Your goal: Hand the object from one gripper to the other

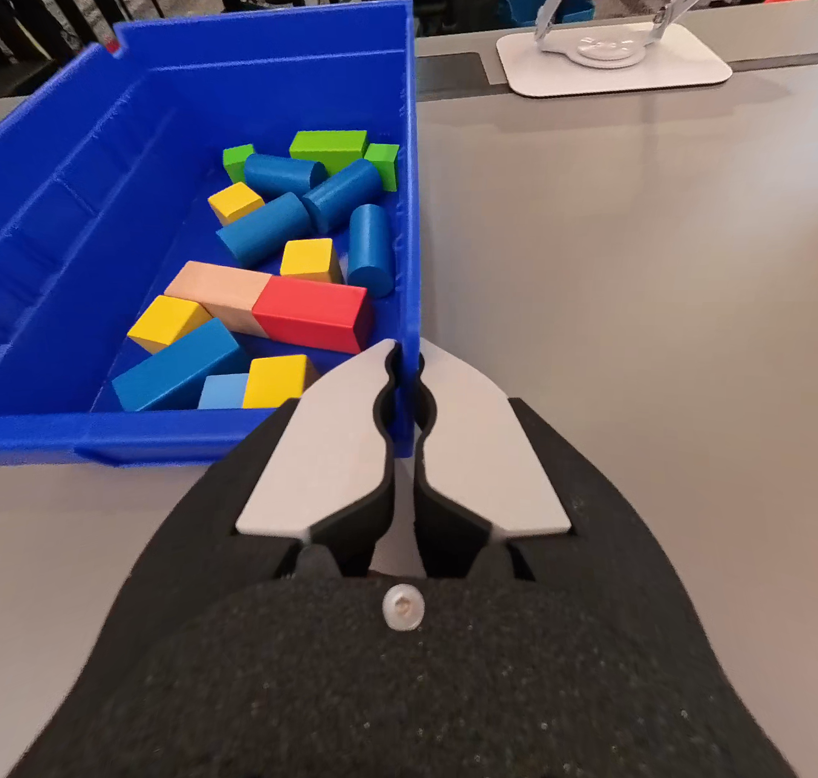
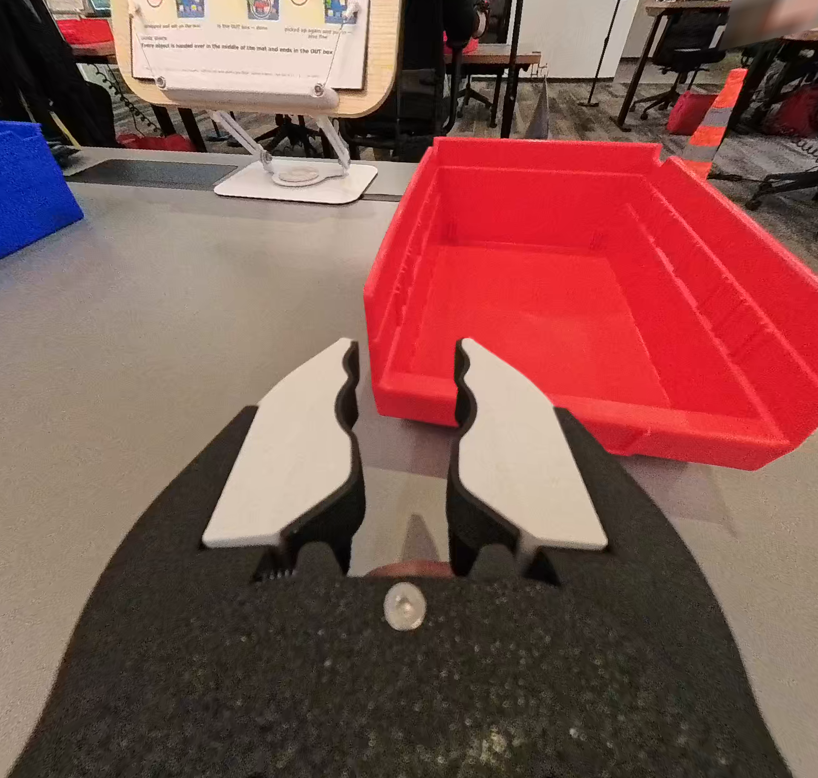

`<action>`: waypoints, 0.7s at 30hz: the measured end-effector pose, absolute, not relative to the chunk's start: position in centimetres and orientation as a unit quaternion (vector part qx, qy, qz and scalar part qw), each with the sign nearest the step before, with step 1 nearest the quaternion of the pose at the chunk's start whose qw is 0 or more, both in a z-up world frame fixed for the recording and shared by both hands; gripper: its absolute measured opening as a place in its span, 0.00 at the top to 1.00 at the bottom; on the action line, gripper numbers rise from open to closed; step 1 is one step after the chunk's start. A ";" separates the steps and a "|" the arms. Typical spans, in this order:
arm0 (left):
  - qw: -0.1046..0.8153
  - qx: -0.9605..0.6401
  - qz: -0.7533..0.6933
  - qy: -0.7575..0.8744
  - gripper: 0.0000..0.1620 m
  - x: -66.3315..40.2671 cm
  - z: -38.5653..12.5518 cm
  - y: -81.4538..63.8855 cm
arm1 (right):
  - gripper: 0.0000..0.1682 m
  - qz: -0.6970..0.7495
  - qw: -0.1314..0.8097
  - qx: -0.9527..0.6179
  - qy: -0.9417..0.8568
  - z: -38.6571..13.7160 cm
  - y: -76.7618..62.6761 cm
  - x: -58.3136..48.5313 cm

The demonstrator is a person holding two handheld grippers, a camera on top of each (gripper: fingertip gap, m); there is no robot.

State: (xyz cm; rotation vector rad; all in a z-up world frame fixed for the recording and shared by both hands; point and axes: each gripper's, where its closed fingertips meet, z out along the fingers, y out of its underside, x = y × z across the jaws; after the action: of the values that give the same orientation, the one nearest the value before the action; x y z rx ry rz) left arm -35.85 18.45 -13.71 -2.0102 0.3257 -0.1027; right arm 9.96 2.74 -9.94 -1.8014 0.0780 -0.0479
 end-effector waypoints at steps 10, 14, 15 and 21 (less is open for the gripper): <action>0.528 -0.837 -0.061 0.130 0.98 -35.1 -13.6 18.4 | 0.76 -0.021 0.611 -0.790 0.033 -10.4 2.7 10.2; 0.518 -0.838 -0.104 0.138 0.92 -34.5 -13.6 18.0 | 0.76 0.010 0.603 -0.796 0.049 -10.8 2.7 10.3; 0.510 -0.840 -0.117 0.142 0.85 -34.3 -13.6 17.7 | 0.76 0.017 0.604 -0.795 0.054 -10.7 2.6 10.6; 0.542 -0.797 -0.200 0.176 0.74 -34.7 -10.4 13.2 | 0.75 -0.070 0.599 -0.794 0.072 -10.1 0.8 16.3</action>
State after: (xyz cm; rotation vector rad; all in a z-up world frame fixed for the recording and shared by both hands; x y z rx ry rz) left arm -34.71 13.24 -10.37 -1.8926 0.4182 -0.4750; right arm 16.27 0.81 -10.14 -1.8413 0.1663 -0.1633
